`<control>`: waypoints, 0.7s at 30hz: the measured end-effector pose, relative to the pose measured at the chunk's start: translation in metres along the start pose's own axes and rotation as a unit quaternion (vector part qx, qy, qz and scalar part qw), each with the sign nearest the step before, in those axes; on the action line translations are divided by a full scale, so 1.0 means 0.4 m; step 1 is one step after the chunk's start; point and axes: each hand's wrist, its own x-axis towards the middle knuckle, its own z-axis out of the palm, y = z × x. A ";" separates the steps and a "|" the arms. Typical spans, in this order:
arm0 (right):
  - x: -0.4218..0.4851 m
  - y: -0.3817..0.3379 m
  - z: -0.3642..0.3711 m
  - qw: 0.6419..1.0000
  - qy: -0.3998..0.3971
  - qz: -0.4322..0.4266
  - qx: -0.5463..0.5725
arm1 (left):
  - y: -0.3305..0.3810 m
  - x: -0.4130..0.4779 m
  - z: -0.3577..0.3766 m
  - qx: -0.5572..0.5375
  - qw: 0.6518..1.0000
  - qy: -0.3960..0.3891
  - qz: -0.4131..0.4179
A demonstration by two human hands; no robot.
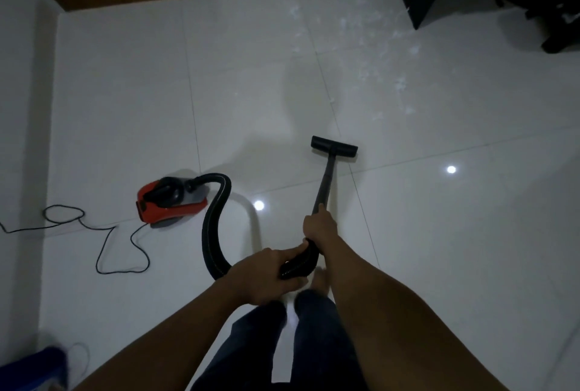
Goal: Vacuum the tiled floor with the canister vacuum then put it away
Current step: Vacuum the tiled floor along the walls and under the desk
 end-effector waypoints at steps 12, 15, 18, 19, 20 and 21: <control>0.032 0.215 0.013 0.996 -0.038 0.050 0.061 | -0.004 0.032 0.204 0.078 0.995 -0.031 -0.047; 0.062 0.205 -0.035 0.996 -0.045 0.042 0.058 | 0.038 0.073 0.217 0.083 0.995 -0.018 -0.061; 0.090 0.206 -0.078 0.996 -0.052 0.050 0.049 | 0.073 0.116 0.241 0.103 0.991 -0.008 -0.088; 0.103 0.208 -0.093 0.996 -0.054 0.047 0.044 | 0.085 0.132 0.250 0.107 0.989 -0.004 -0.098; 0.114 0.209 -0.109 0.997 -0.057 0.044 0.040 | 0.100 0.147 0.256 0.107 0.989 0.002 -0.105; 0.127 0.210 -0.124 0.997 -0.058 0.038 0.035 | 0.111 0.165 0.263 0.107 0.988 0.008 -0.110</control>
